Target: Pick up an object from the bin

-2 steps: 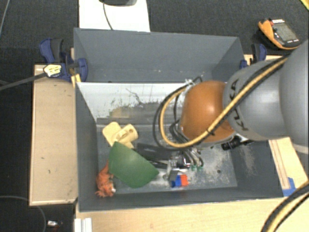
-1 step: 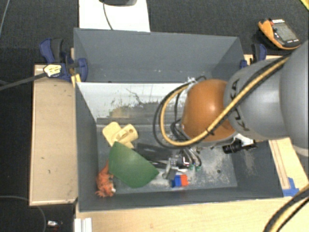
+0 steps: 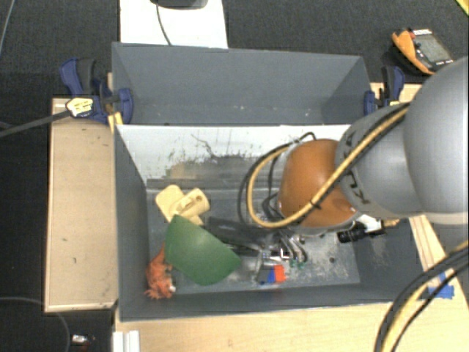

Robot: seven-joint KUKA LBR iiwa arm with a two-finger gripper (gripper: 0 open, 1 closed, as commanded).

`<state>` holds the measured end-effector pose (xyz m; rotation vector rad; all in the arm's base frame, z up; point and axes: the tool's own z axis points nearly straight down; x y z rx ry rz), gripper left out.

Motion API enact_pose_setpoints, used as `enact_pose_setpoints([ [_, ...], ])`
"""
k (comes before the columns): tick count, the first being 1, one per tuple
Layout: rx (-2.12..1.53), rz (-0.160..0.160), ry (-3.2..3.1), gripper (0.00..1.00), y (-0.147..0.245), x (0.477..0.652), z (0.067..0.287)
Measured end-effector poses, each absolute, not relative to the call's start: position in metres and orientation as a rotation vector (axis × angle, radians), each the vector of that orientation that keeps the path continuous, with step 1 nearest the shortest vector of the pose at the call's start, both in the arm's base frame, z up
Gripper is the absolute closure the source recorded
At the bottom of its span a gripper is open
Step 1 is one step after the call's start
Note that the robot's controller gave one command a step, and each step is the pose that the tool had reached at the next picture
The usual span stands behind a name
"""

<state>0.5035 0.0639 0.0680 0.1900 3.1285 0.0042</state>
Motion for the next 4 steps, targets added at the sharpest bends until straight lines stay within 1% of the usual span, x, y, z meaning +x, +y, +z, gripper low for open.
enact_pose_setpoints([
  [1, 0.433, 0.010, 3.095, 1.00, 0.067, 0.508, 0.070],
  [2, 0.433, 0.010, 3.095, 1.00, 0.067, 0.508, 0.070],
  [3, 0.436, 0.006, 3.103, 1.00, 0.066, 0.505, 0.086],
  [4, 0.436, 0.005, 3.106, 1.00, 0.066, 0.504, 0.115],
])
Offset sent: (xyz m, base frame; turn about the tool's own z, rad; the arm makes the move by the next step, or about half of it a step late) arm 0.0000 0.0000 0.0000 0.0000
